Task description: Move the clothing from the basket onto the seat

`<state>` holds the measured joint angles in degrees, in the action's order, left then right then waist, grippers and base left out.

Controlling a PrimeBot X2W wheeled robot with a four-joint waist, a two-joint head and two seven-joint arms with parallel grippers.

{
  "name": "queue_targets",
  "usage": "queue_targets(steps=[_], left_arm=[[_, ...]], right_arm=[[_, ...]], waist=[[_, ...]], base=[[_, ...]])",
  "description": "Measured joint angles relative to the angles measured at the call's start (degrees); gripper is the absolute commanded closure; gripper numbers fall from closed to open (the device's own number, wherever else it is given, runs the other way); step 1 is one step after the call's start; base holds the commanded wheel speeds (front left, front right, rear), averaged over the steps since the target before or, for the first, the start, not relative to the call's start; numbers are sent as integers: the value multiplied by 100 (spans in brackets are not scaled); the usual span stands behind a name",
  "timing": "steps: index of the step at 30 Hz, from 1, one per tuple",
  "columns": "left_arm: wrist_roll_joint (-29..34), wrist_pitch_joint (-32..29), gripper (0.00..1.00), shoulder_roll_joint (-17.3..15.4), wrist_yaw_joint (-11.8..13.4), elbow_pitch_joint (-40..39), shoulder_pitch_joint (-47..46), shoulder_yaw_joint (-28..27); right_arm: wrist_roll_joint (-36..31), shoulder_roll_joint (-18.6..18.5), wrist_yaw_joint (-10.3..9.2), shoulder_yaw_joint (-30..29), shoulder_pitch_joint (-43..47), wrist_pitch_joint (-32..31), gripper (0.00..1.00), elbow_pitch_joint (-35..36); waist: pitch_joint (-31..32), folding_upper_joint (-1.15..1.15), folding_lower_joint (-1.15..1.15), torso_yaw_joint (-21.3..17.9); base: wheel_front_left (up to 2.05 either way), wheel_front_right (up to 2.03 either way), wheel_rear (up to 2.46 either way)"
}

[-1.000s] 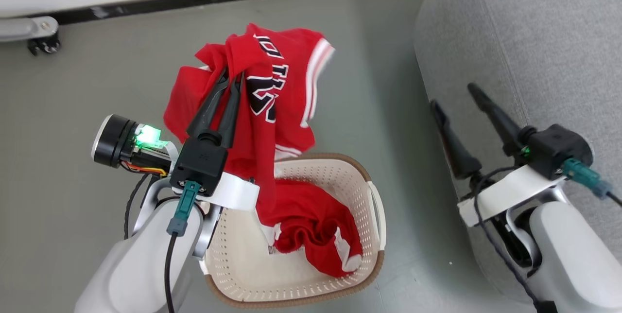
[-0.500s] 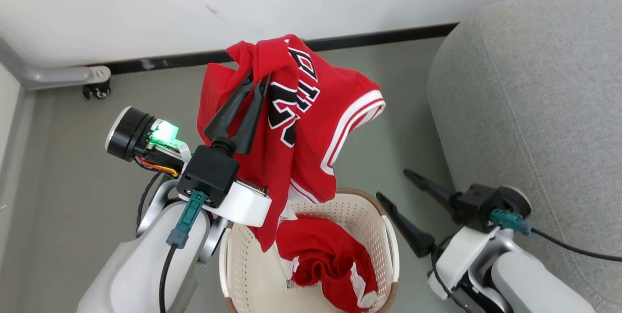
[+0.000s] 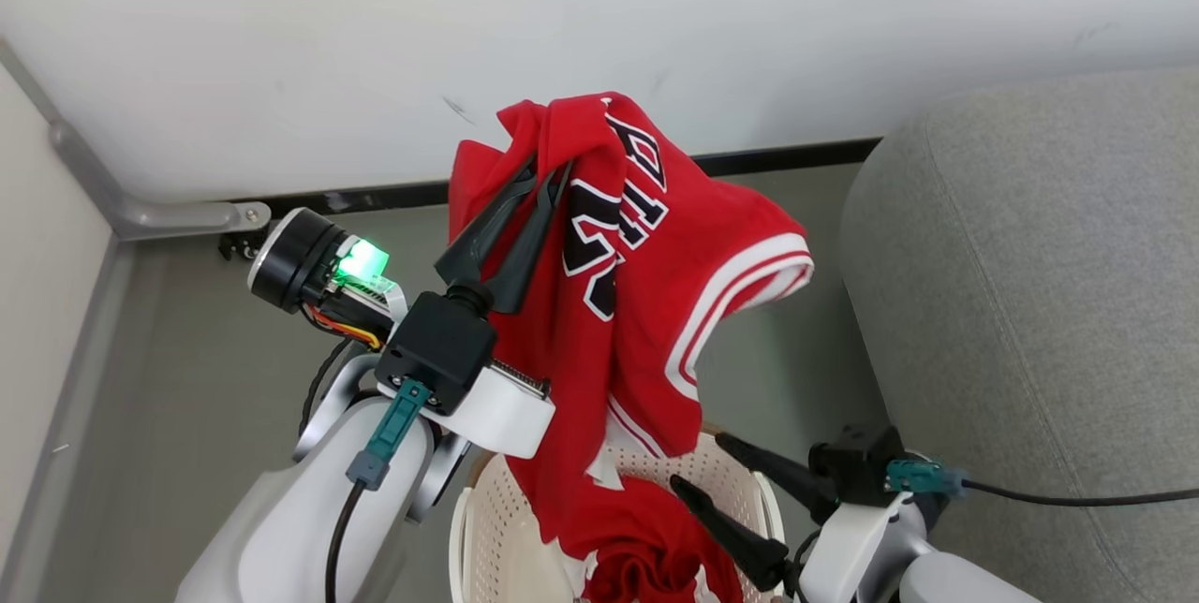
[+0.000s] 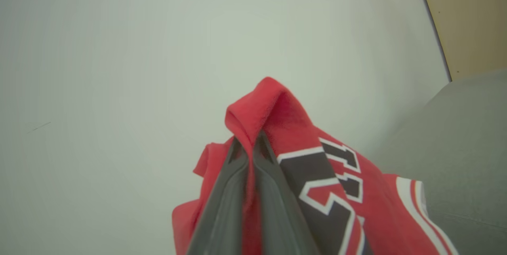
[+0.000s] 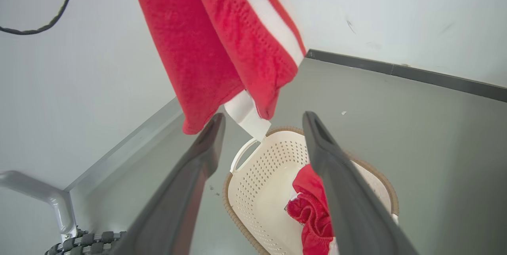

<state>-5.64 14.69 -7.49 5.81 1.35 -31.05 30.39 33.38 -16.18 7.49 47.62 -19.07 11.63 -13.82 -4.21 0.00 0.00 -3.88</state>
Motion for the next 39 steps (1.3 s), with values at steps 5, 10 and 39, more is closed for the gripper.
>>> queue_targets(steps=[5, 10, 39], left_arm=[[-4, -57, 100, 53, -51, -67, 0, 121], [-101, -141, 100, 92, -93, -121, 0, 192], [-525, -609, 100, 83, -79, 354, 343, -5]], right_arm=[[359, -33, 0, 299, -58, -7, 0, -162], [567, -15, 0, 531, -274, -4, 0, -215], [614, -112, 1, 1804, -1302, 257, 100, -628]], waist=[[170, 0, 0, 91], [272, 0, 0, 182], [458, 0, 0, 501]], base=[[0, 0, 0], [0, 0, 0], [0, 0, 0]])
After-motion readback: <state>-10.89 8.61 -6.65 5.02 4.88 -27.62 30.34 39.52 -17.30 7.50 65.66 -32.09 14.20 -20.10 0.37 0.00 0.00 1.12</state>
